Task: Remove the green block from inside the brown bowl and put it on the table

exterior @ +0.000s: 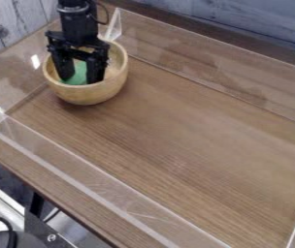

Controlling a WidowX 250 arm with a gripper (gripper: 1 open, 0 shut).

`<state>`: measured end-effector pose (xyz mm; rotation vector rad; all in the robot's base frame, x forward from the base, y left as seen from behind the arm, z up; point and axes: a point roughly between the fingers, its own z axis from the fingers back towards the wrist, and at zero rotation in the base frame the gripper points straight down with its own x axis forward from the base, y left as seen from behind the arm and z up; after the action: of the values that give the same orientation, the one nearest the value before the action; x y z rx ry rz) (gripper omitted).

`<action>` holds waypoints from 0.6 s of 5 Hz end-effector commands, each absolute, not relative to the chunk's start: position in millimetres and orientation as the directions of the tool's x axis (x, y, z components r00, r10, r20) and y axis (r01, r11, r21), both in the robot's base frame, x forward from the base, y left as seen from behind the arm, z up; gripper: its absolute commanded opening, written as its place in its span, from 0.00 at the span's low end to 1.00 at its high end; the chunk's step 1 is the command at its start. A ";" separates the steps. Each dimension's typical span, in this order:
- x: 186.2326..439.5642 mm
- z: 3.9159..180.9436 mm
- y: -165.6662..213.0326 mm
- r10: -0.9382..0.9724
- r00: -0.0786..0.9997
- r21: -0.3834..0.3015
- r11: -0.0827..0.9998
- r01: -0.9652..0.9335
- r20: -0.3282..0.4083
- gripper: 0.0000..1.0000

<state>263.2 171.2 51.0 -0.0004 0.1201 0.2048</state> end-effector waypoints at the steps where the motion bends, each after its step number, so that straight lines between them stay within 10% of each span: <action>1: 275.4 63.4 183.5 0.214 0.975 0.037 0.977 -0.212 -0.056 1.00; 2: 277.4 59.3 185.2 0.216 0.975 0.034 0.976 -0.214 -0.058 1.00; 3: 279.0 55.5 186.8 0.219 0.974 0.029 0.976 -0.217 -0.058 0.00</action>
<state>272.3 181.2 48.0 0.0069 0.1001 0.2193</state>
